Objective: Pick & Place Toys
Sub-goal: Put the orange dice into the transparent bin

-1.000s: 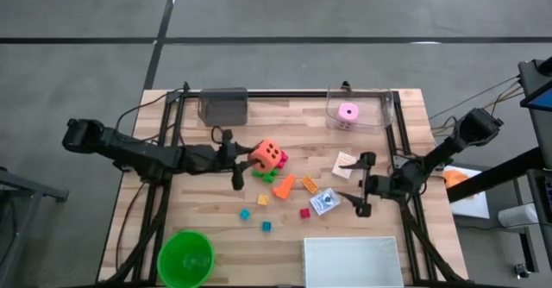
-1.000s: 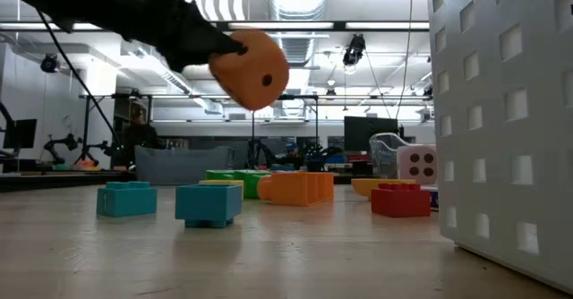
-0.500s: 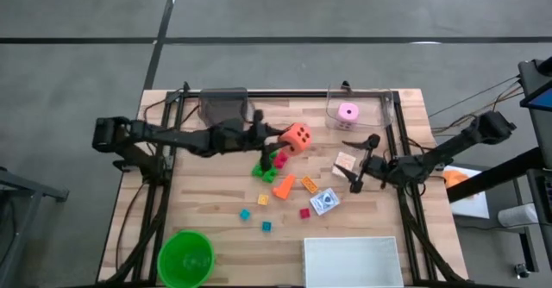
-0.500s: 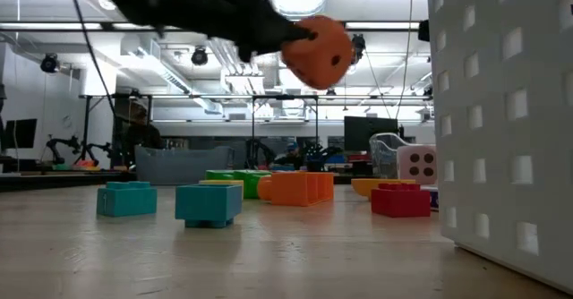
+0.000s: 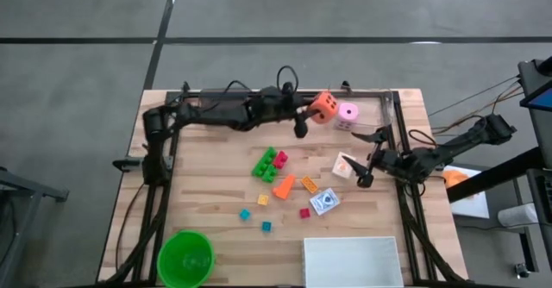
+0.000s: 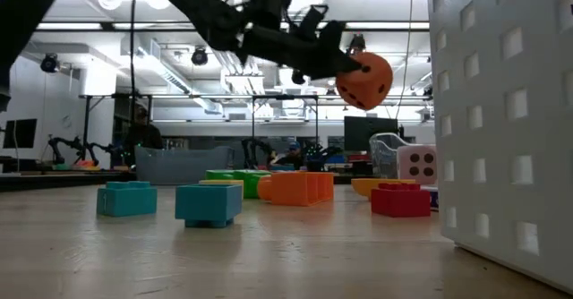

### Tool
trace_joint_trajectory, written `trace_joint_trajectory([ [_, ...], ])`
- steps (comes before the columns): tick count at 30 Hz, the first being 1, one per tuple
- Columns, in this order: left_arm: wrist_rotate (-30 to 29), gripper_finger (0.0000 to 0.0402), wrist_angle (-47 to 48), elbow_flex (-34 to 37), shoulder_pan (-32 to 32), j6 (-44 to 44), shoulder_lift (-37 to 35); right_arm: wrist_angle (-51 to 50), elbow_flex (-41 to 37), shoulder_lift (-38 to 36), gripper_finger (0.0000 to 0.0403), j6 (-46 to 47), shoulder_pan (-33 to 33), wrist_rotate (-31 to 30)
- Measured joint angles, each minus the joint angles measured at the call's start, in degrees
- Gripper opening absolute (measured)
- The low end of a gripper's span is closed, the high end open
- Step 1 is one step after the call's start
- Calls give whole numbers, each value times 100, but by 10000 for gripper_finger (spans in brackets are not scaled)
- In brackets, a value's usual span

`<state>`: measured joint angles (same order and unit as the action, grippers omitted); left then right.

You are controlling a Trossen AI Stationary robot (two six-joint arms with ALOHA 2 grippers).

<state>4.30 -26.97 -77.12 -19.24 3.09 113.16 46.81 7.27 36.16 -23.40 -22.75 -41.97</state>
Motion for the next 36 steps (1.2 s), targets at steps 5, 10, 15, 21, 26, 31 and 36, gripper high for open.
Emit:
trace_joint_trajectory([
  [5, 399, 128, 67, -827, -275, -210, 693, 0, 0, -59, 351, -2, -12, 108],
  [10, 632, 128, 349, -1529, -367, -202, 1261, 2, 0, -26, 351, -18, -17, 110],
  [15, 737, 128, 545, -1953, -363, -182, 1554, 0, 0, 5, 351, -17, -18, 110],
  [21, 662, 128, 731, -2012, -367, -526, 1576, 4, -2, -9, 351, -17, -41, 120],
  [26, 363, 140, 725, -2021, -363, -658, 1576, 6, -2, -6, 351, -17, -41, 128],
  [31, 141, 247, 757, -2016, -363, -658, 1576, 6, -2, -7, 351, -17, -41, 129],
  [36, 148, 307, 755, -2016, -357, -658, 1576, 5, -2, -6, 351, -19, -41, 130],
])
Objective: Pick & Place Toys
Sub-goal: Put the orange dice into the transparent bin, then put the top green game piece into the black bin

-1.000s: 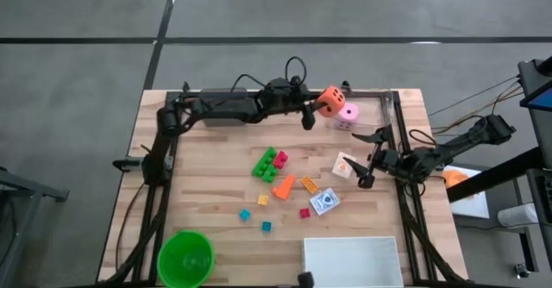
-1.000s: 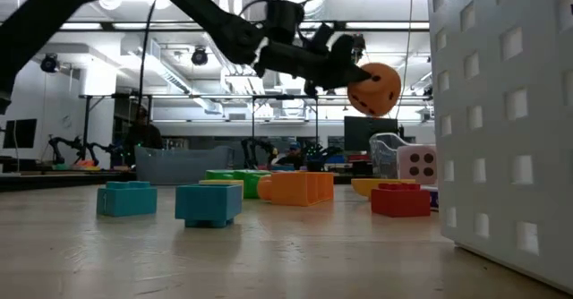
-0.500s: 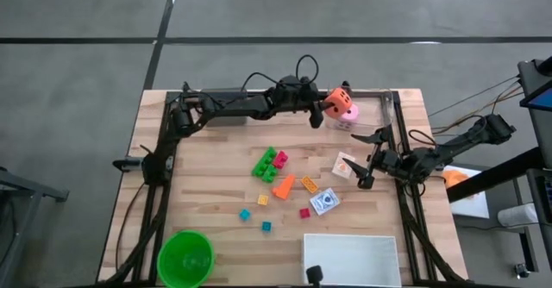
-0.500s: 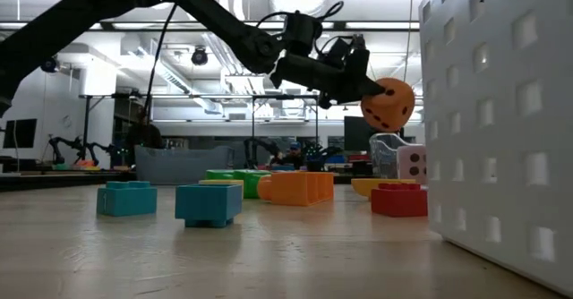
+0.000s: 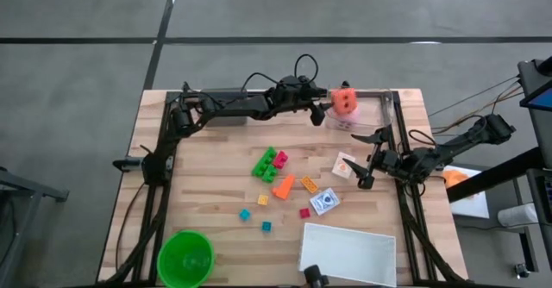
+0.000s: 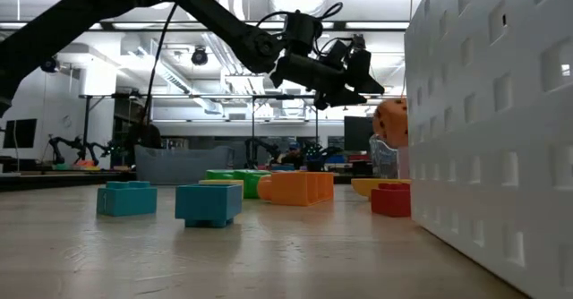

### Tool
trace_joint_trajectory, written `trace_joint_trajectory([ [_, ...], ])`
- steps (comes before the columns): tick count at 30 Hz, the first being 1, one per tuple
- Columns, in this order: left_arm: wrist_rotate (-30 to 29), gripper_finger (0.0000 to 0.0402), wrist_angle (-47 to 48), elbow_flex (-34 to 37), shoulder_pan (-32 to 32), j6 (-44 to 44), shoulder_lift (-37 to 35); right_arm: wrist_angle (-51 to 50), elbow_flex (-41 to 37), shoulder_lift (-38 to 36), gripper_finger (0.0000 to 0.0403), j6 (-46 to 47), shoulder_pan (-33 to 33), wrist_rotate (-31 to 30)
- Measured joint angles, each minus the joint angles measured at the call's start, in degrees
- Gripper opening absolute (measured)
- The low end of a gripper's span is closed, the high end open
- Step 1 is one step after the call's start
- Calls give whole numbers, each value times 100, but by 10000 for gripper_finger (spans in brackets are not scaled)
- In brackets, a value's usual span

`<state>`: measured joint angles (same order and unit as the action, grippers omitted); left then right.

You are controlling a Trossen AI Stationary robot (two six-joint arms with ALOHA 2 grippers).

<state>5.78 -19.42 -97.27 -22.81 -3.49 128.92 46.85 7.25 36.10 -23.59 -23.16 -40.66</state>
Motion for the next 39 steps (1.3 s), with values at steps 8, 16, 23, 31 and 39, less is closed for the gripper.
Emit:
trace_joint_trajectory([
  [8, 167, 320, 21, 0, 27, 0, -42, 0, 2, 2, 351, -4, 0, 0],
  [16, 347, 321, 212, 7, 132, 4, -386, -20, 0, 7, 351, -20, -11, 0],
  [23, 1257, 322, 907, 52, 341, 118, -879, -177, -3, 15, 351, 31, -97, 2],
  [31, 1198, 322, 516, 1979, 1045, 770, -2433, -371, -9, 128, 351, 222, -270, 8],
  [39, 158, 322, -890, 4928, 1758, -58, -4366, -365, 56, 519, 351, 386, -275, 28],
])
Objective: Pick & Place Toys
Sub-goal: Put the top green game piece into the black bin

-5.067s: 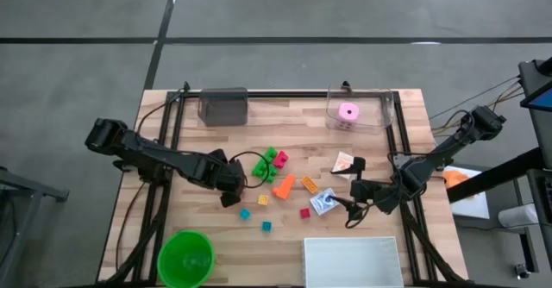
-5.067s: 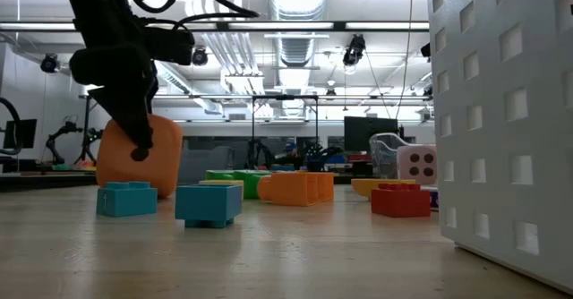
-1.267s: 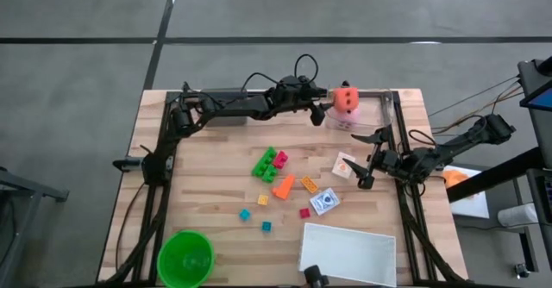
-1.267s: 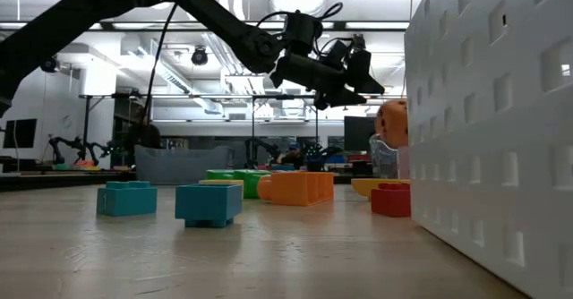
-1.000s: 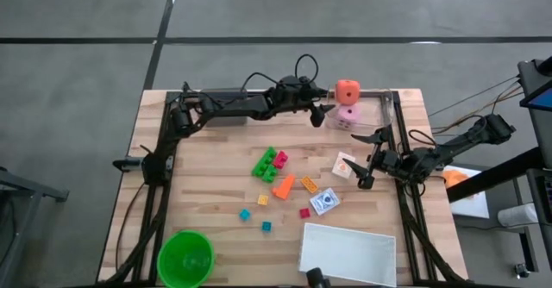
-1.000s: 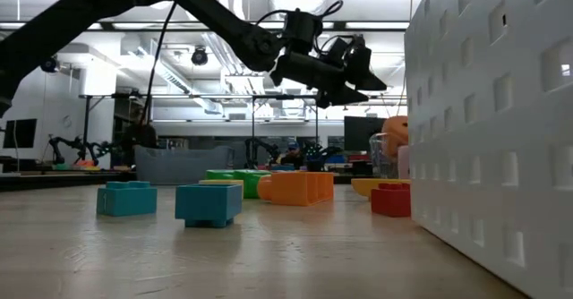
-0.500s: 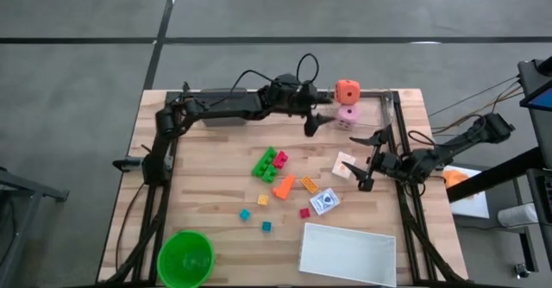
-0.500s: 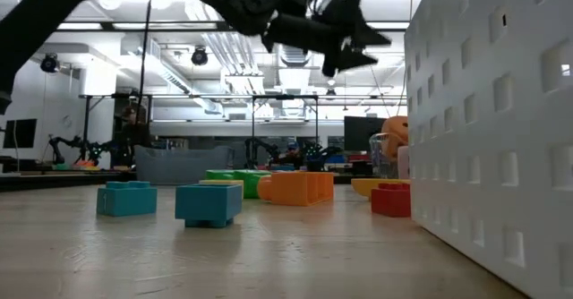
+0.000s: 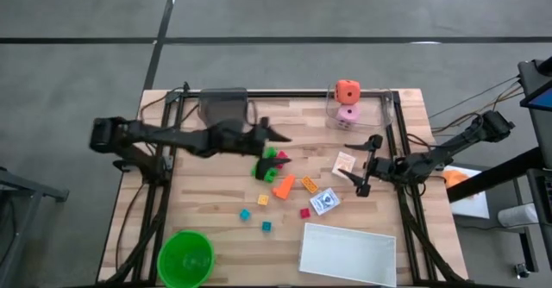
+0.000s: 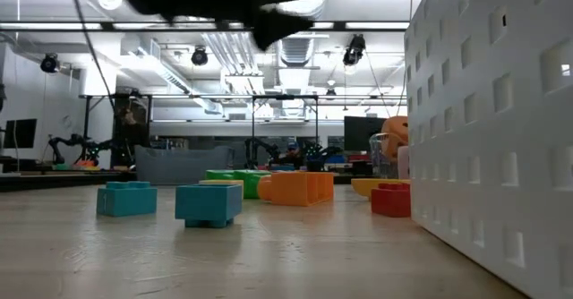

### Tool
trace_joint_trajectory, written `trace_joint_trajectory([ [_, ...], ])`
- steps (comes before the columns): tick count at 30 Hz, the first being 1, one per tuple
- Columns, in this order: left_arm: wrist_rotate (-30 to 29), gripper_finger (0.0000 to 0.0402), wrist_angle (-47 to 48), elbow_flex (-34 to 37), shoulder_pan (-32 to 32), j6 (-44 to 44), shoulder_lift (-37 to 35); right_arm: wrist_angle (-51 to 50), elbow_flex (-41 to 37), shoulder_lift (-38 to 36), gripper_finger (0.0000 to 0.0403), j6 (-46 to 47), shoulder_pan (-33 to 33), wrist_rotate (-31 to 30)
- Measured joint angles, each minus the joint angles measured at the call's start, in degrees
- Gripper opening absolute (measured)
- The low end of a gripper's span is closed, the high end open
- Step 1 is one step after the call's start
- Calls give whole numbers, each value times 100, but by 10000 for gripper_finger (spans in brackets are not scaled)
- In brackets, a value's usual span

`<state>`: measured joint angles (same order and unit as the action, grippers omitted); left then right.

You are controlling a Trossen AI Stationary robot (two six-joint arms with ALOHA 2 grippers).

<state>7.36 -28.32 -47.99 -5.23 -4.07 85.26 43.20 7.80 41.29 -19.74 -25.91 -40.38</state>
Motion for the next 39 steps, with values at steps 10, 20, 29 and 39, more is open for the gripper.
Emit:
trace_joint_trajectory([
  [10, -1582, 322, 1280, 757, 198, -1220, -435, -24, 399, 495, 351, -9, 0, 4],
  [20, -1983, 322, 3166, -28, 207, -1985, 112, -228, 580, 858, 351, 5, 0, -4],
  [29, -2029, 322, 4478, -778, 181, -2309, 967, -294, 580, 892, 351, 115, -19, -7],
  [39, -2181, 322, 5022, -1178, 100, -2435, 1767, -350, 578, 797, 351, 134, -22, -8],
])
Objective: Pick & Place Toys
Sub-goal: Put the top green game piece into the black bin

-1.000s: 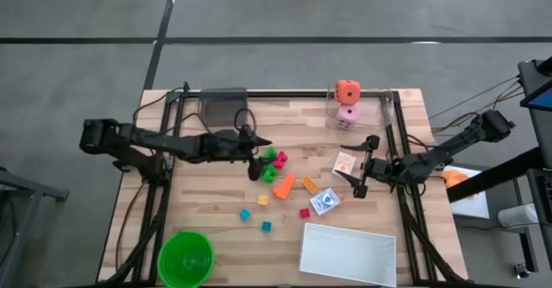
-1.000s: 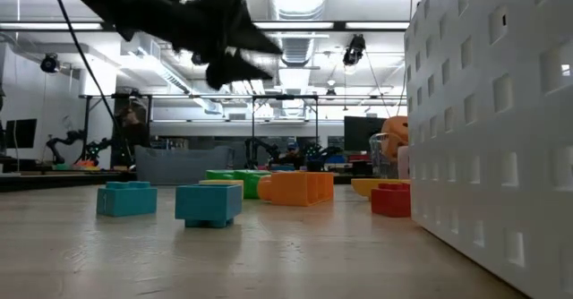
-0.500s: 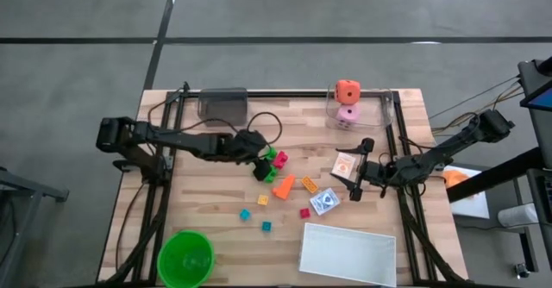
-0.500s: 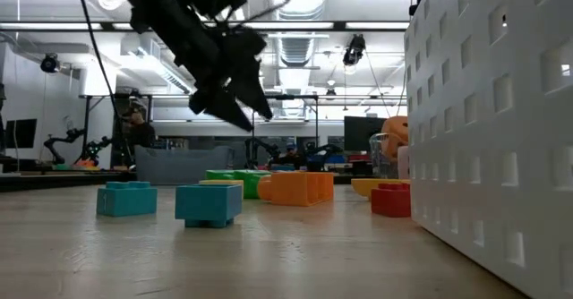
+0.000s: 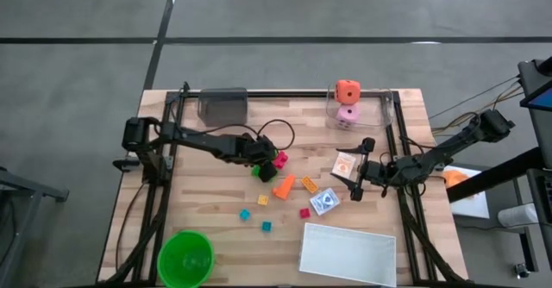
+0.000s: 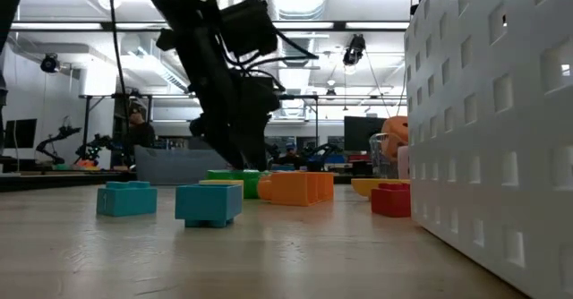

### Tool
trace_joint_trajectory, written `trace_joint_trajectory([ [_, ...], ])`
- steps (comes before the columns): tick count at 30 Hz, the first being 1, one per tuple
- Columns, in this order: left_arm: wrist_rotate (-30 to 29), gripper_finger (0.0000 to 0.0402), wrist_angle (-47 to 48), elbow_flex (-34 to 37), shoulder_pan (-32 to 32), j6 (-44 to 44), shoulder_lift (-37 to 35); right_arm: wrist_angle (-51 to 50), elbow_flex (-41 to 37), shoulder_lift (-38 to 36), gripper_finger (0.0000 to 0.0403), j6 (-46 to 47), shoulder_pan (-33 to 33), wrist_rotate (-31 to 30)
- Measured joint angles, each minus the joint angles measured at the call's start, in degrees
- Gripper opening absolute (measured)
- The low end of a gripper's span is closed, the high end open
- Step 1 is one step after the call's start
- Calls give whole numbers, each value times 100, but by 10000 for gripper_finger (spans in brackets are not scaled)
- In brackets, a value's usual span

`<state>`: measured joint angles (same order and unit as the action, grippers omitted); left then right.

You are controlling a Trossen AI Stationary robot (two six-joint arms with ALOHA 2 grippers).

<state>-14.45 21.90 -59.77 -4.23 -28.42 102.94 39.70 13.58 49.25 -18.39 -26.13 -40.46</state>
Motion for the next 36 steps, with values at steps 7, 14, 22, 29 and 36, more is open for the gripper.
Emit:
trace_joint_trajectory([
  [7, -105, 322, 100, -8, -26, -81, 24, -15, 0, 22, 351, 0, -2, 1],
  [14, -125, 322, 202, -38, -37, -79, 13, -51, -2, 31, 351, 15, -4, 1],
  [22, -295, 322, 257, -175, -60, -38, 20, -73, -2, 27, 351, 18, -7, 1],
  [29, -451, 322, 227, -177, -169, -38, 20, -80, -7, 31, 351, 20, -7, 1],
  [36, -465, 322, 217, -177, -262, -40, 20, -78, -9, 27, 351, 20, -7, 1],
])
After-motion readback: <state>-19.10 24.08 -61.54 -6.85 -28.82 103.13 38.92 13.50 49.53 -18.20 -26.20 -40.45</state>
